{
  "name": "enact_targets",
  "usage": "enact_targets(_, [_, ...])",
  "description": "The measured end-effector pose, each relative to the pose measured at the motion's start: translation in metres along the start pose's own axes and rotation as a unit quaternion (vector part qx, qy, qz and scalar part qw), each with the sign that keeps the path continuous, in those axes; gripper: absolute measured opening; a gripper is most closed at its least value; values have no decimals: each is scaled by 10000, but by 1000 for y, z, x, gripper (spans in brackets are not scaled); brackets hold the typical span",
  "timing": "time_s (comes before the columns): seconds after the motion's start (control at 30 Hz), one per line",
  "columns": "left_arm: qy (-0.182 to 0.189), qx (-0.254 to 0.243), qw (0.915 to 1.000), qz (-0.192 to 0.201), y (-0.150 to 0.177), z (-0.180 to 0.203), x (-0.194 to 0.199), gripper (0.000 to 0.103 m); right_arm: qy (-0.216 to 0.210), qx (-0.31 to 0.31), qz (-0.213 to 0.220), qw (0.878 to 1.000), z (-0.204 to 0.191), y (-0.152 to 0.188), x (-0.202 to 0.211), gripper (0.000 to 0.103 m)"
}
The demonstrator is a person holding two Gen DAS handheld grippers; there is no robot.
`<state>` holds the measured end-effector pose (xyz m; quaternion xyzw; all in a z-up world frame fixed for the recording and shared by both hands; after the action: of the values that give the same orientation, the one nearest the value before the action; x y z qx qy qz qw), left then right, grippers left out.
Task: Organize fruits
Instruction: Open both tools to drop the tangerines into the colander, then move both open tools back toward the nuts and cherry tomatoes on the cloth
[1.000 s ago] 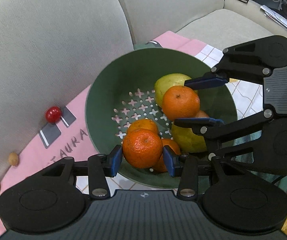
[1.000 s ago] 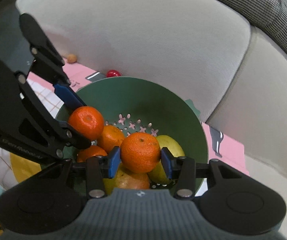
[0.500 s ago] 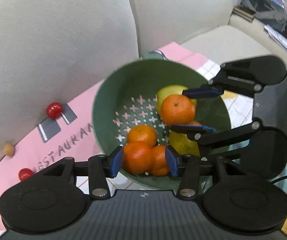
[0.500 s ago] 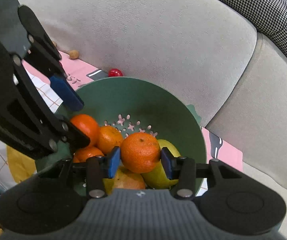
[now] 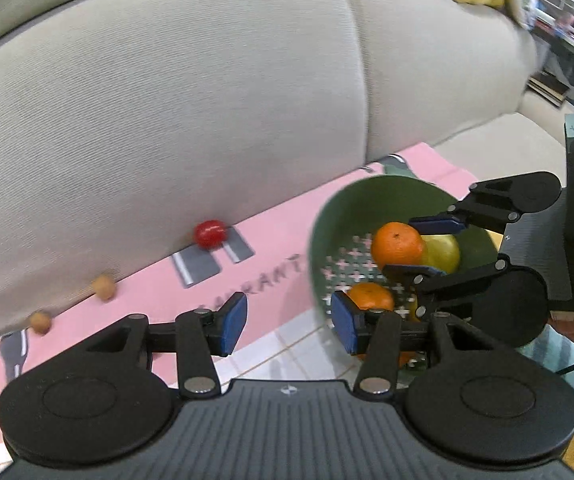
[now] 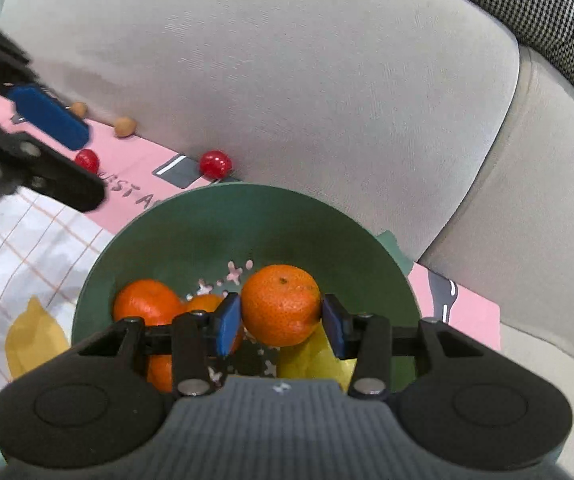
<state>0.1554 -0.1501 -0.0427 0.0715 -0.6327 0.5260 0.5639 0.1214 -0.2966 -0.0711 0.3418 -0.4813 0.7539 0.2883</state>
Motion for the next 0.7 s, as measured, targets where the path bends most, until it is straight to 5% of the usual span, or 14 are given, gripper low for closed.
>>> enact_targets(0.7, [-276, 301, 9987, 305, 12, -30, 42, 57, 287, 174, -299, 9990, -9, -20, -15, 43])
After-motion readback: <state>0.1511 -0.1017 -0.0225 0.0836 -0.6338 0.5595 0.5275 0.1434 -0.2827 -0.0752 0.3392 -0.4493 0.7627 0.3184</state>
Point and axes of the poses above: each gripper's, at about its wrist camera, not at the fingertips, and x roughly against the way its jaws point, z to its right, y to its underside, the point moved 2 cm from there along -x, roughly the way its jaws point, and after that the axes turned 10 degrees about y, right-handed, at the moved point
